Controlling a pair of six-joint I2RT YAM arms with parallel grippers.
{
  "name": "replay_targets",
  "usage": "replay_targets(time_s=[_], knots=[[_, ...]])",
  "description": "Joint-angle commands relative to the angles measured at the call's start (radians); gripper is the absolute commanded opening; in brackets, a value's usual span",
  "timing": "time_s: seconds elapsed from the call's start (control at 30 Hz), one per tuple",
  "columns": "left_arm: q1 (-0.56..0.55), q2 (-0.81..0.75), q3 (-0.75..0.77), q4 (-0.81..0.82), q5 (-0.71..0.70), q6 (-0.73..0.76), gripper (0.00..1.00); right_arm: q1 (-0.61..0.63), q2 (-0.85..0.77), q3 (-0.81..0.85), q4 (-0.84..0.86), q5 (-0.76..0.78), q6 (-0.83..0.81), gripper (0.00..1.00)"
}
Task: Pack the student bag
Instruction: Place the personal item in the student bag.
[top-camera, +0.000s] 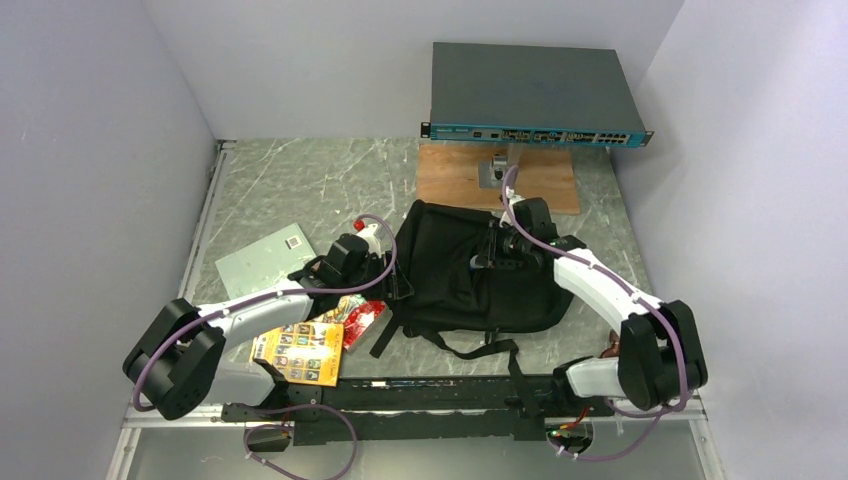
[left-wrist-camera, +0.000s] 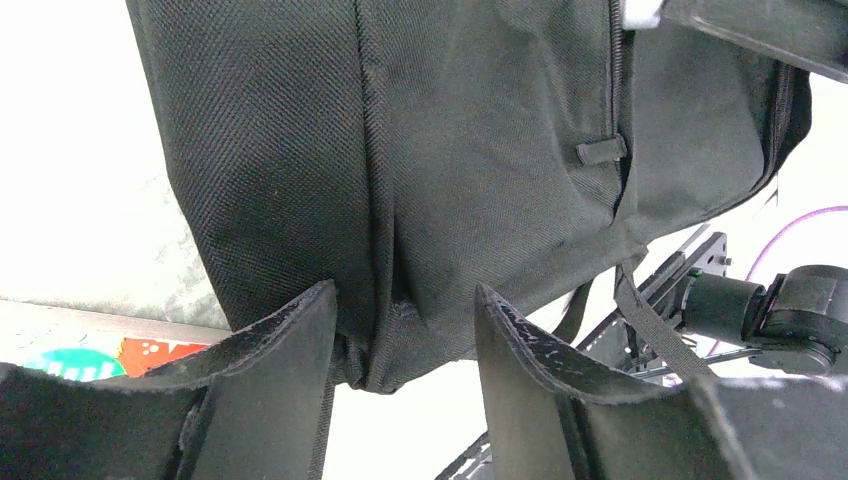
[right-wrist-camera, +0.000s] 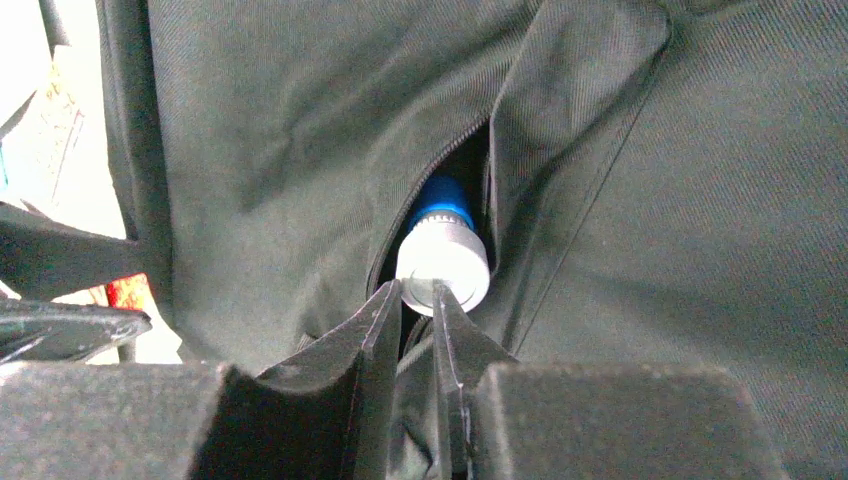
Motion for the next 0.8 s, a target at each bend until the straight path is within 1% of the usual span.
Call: replay_targets(time_s=[0.0,0.07,0.1,0.23,0.3,0.33,0.4,0.47,0.5,0.6,0.67,0.77], knots=[[-0.004,-0.003,0.008,0.033,0.047,-0.014,0.57,-0.007,0.056,-0.026,0.156,-0.051,0.012,0.21],[-0.005,-0.003,0.007,0.036,0.045,-0.019,0.57,-0.015,0.082,-0.048,0.238,-0.117,0.059,0.21],[-0.005,-0.003,0.003,0.043,0.045,-0.022,0.57,-0.027,0.1,-0.069,0.308,-0.172,0.094,0.21],[-0.005,0.007,0.005,0.046,0.044,-0.026,0.57,-0.132,0.147,-0.184,0.584,-0.36,0.32,0.22],[-0.005,0.007,0.001,0.051,0.044,-0.027,0.57,-0.18,0.167,-0.229,0.654,-0.404,0.402,0.22],[-0.005,0.009,0.001,0.05,0.044,-0.027,0.56,-0.195,0.173,-0.239,0.66,-0.408,0.404,0.24],[-0.005,0.01,-0.001,0.055,0.046,-0.03,0.56,-0.211,0.181,-0.24,0.642,-0.427,0.382,0.3],[-0.005,0.012,-0.003,0.063,0.049,-0.033,0.56,-0.225,0.169,-0.24,0.625,-0.463,0.359,0.33],[-0.005,0.013,-0.002,0.063,0.05,-0.032,0.56,-0.23,0.146,-0.235,0.586,-0.452,0.324,0.35],[-0.005,0.01,0.001,0.058,0.05,-0.03,0.56,-0.228,0.034,-0.198,0.378,-0.344,0.18,0.43],[-0.006,0.002,-0.001,0.058,0.05,-0.029,0.56,-0.222,-0.045,-0.169,0.207,-0.258,0.082,0.51],[-0.007,-0.011,0.004,0.046,0.048,-0.022,0.57,-0.168,-0.134,-0.12,0.036,-0.132,-0.044,0.55]])
